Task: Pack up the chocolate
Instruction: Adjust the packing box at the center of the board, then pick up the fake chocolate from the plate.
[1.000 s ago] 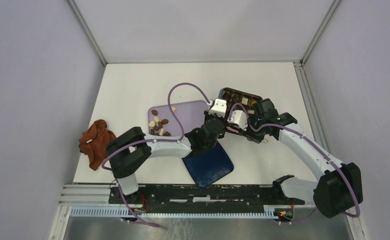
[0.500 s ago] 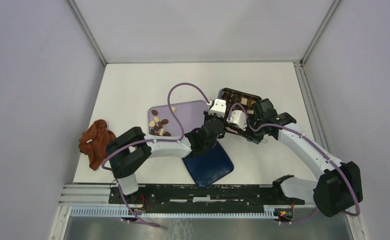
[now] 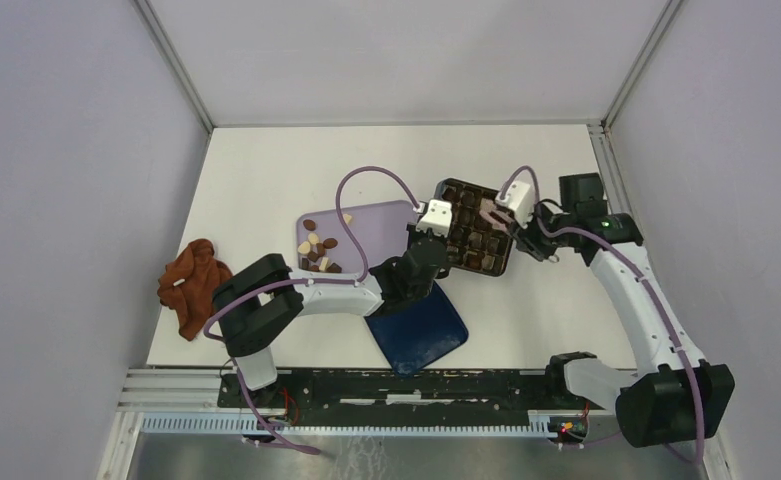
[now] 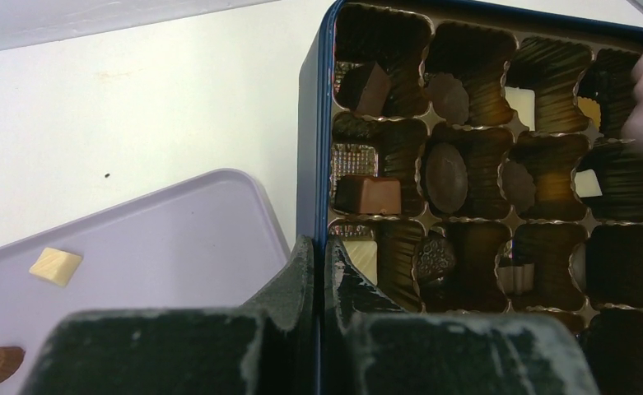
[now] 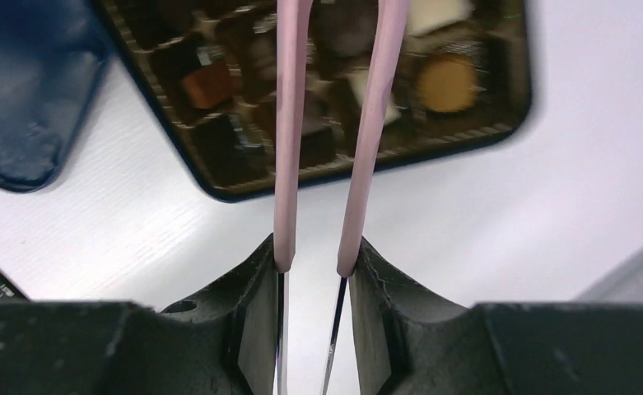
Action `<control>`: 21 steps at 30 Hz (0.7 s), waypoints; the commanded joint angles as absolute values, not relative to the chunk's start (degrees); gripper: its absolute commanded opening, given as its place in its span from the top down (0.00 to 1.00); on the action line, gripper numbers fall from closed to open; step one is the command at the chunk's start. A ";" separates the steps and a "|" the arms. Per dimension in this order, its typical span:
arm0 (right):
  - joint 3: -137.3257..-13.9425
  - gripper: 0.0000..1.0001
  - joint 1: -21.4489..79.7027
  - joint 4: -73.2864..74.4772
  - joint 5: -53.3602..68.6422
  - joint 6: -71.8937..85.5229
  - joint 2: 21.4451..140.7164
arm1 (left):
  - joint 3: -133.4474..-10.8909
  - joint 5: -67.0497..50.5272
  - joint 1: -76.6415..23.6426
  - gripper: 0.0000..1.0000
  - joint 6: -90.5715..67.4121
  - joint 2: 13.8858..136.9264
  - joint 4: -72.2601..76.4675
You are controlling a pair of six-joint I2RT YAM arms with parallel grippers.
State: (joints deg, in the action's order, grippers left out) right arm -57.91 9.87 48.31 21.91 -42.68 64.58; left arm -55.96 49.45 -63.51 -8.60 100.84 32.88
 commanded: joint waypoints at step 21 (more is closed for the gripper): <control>-67.88 0.63 -5.80 52.12 39.37 -46.58 64.26 | -52.05 43.86 -63.74 0.98 -7.12 97.21 55.07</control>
